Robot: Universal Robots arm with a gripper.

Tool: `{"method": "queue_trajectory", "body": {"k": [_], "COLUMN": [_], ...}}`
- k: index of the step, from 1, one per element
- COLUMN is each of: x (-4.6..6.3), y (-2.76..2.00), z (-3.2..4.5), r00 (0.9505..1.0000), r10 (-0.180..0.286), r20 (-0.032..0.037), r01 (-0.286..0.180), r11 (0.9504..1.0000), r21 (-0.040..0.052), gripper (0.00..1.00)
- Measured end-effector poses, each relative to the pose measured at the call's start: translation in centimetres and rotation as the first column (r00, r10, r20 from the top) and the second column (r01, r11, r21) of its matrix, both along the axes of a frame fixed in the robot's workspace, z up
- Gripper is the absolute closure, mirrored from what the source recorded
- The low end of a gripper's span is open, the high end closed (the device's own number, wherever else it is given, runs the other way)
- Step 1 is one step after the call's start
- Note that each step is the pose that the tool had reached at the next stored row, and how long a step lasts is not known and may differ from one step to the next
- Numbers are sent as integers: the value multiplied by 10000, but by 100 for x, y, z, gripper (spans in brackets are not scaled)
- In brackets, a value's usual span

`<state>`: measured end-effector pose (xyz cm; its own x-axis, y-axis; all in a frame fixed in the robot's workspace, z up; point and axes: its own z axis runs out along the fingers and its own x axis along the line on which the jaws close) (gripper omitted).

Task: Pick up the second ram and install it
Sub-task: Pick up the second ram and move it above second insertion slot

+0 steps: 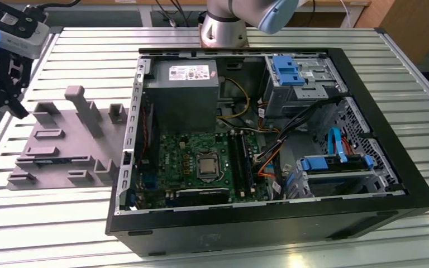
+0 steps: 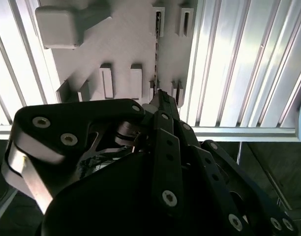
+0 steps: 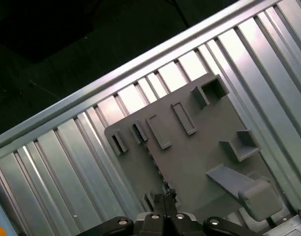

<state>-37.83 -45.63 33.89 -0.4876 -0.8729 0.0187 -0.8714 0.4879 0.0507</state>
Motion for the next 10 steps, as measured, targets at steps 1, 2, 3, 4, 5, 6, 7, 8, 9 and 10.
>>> {"method": "queue_trajectory", "body": {"k": [1,2,3,4,5,6,7,8,9,10], "x": [0,0,0,0,0,0,0,0,0,0], "y": [0,0,0,0,0,0,0,0,0,0], "z": [0,-1,-1,-2,-2,-3,-4,-4,-4,-5], "r00": [9998,9994,9985,9973,9959,9941,9922,9904,9889,9879], "r10": [180,360,550,729,909,1086,1248,1383,1486,1548], "r20": [0,0,0,-1,-1,0,2,9,31,78], "r01": [-180,-360,-550,-729,-909,-1086,-1248,-1383,-1486,-1548], "r11": [9998,9994,9985,9973,9959,9941,9922,9904,9889,9879], "r21": [0,0,0,0,-1,0,-1,-2,-6,-13], "gripper": [89,89,89,89,89,89,89,89,89,89]}}
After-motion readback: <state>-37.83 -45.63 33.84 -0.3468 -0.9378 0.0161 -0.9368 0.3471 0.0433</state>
